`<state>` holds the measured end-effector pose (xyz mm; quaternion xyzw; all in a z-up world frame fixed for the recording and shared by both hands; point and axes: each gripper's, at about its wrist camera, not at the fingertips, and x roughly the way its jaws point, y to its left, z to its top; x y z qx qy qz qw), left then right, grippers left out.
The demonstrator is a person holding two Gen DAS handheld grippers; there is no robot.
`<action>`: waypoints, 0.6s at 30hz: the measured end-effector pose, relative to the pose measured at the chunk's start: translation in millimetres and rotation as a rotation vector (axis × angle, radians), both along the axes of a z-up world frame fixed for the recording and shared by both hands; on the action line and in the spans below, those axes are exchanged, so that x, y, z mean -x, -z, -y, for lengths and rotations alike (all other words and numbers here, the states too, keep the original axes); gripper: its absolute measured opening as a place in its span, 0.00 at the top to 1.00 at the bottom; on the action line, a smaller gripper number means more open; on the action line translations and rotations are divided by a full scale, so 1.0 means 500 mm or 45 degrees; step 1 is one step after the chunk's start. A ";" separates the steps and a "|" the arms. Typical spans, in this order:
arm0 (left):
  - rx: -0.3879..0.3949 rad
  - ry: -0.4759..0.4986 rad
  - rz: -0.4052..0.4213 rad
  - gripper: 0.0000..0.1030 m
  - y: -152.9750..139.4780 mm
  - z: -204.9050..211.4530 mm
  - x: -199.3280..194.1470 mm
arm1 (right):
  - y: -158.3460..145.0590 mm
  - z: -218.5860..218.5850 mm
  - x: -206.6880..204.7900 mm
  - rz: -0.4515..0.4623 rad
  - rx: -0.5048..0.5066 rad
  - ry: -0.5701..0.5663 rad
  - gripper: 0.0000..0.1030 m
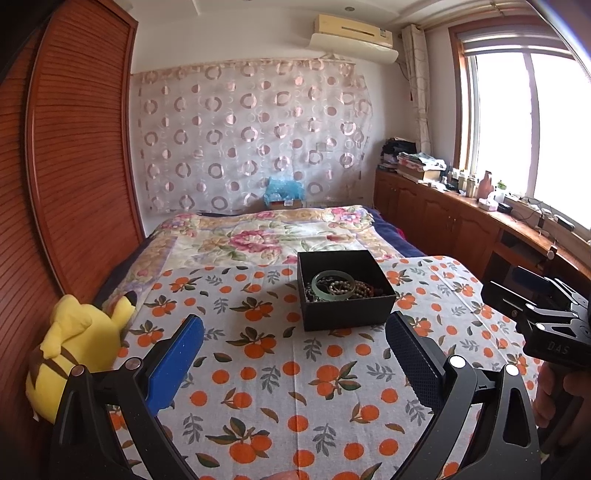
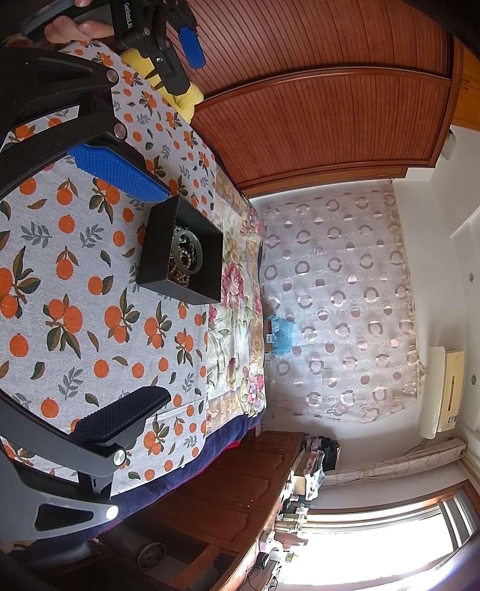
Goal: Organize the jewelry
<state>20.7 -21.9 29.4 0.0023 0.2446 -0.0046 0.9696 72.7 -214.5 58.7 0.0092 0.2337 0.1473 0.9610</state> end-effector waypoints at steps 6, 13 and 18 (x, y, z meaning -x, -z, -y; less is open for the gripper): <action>-0.004 -0.003 0.003 0.08 0.000 0.001 0.000 | 0.000 0.000 0.000 0.001 0.000 0.000 0.03; 0.003 0.001 0.004 0.08 0.006 -0.005 -0.002 | 0.001 0.000 0.000 0.000 0.001 -0.001 0.03; 0.003 -0.002 0.001 0.08 0.009 -0.009 -0.002 | 0.001 0.000 0.000 0.001 0.000 0.000 0.03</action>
